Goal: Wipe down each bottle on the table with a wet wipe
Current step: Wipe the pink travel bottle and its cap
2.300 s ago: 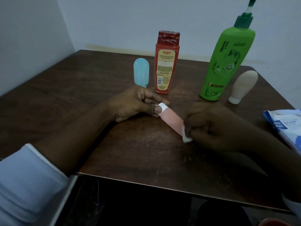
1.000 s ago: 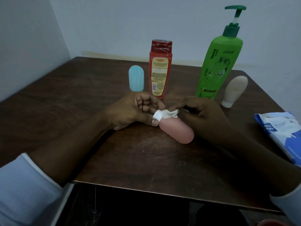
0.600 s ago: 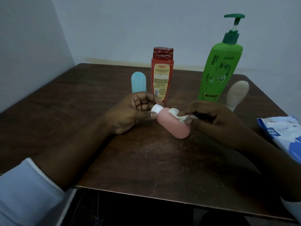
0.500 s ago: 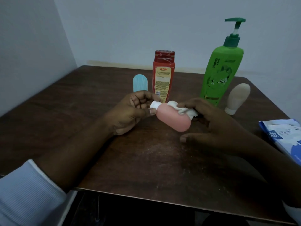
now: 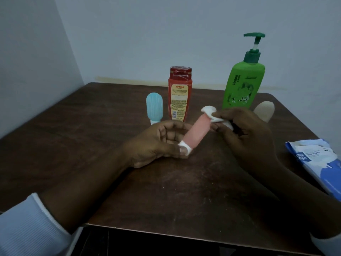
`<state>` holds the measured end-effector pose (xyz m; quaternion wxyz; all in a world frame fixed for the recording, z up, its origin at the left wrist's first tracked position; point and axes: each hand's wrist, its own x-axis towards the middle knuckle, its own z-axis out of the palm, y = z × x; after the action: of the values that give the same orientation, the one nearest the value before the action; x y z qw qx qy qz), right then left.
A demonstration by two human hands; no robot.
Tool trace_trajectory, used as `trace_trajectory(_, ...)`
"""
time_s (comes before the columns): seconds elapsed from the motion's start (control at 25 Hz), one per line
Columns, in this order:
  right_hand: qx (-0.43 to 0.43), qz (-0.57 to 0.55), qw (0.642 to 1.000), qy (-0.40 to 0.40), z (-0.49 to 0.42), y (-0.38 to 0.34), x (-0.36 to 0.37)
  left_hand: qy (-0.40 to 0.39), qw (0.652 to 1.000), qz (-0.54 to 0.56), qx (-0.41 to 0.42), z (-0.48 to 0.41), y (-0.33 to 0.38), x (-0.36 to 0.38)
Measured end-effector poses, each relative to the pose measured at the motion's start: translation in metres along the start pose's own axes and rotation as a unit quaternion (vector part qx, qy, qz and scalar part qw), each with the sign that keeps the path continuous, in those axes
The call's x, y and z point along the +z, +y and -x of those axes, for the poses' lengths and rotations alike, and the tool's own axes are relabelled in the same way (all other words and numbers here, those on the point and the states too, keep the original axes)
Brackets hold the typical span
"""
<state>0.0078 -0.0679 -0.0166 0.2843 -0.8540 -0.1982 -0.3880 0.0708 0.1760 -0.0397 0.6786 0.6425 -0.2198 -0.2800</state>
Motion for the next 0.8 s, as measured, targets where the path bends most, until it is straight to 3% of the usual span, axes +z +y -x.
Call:
trace_trajectory(0.12, -0.037, 0.007, 0.999, -0.012, 0.004, -0.005, 0.008, 0.003, 0.998, -0.057, 0.017, -0.002, -0.004, 0.008)
trace_trajectory(0.32, -0.118, -0.007, 0.99, -0.078, 0.009, -0.011, 0.019, 0.036, 0.999, -0.005, 0.038, -0.003, -0.005, 0.013)
trace_trajectory(0.64, -0.077, -0.076, 0.983, -0.152, 0.009, -0.008, 0.008, 0.095, 0.995, 0.027, 0.031, -0.002, 0.0, 0.013)
trace_trajectory(0.8, -0.024, -0.039, 0.999, -0.006, 0.007, -0.005, 0.004, 0.091, 0.993, -0.076, 0.014, -0.003, 0.002, 0.013)
